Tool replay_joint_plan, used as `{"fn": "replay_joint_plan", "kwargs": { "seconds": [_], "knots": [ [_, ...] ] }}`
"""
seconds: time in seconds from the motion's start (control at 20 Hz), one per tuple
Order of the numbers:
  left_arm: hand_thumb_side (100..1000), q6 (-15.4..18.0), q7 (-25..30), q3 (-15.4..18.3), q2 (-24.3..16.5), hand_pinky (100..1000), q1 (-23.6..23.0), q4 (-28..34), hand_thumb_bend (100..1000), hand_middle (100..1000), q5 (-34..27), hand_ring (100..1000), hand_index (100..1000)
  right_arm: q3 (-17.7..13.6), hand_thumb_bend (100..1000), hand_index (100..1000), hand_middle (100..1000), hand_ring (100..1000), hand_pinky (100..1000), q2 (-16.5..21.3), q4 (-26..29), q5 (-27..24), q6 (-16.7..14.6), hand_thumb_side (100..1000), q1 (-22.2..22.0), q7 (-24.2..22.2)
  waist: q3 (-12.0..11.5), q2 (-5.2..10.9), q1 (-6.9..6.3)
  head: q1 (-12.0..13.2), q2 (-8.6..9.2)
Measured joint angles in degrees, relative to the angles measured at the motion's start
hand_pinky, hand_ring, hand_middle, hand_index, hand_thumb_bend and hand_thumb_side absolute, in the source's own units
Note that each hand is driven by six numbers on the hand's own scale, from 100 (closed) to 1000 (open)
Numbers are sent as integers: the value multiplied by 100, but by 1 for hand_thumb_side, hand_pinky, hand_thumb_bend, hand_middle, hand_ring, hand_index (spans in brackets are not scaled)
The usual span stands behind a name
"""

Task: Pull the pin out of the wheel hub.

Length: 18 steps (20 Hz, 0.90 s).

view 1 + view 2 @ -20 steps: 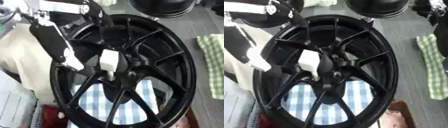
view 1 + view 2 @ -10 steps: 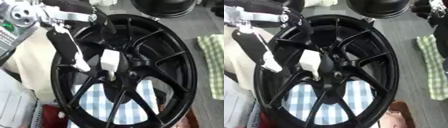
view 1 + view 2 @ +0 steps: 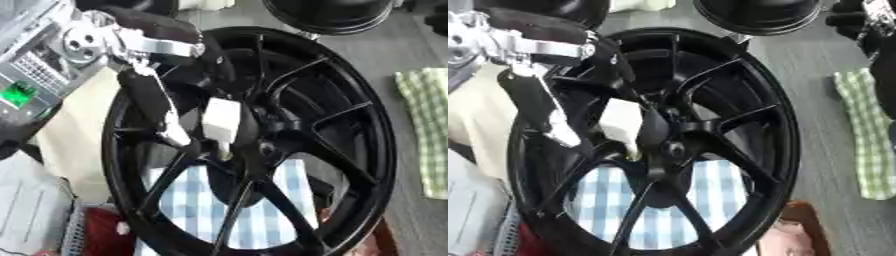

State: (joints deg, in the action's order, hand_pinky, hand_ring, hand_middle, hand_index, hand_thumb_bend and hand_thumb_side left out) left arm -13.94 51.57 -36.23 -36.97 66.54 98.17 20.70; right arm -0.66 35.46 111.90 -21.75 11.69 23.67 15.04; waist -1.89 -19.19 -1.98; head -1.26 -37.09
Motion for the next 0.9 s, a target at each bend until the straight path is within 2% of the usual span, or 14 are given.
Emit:
{"fn": "replay_joint_plan", "kwargs": {
  "seconds": [0.7,0.9],
  "knots": [
    [316,131,-21,-62,175,851,-37,-149,663,748,-50,822,855,0,100,702,654,730,885,-51,-40,0,15,649,3,-15,16,-21,19,71,28],
    [301,117,-76,-62,182,830,-37,-149,636,663,-96,779,800,0,100,702,654,730,886,-57,-50,0,17,650,6,-13,24,-25,20,91,43]
  ]
}}
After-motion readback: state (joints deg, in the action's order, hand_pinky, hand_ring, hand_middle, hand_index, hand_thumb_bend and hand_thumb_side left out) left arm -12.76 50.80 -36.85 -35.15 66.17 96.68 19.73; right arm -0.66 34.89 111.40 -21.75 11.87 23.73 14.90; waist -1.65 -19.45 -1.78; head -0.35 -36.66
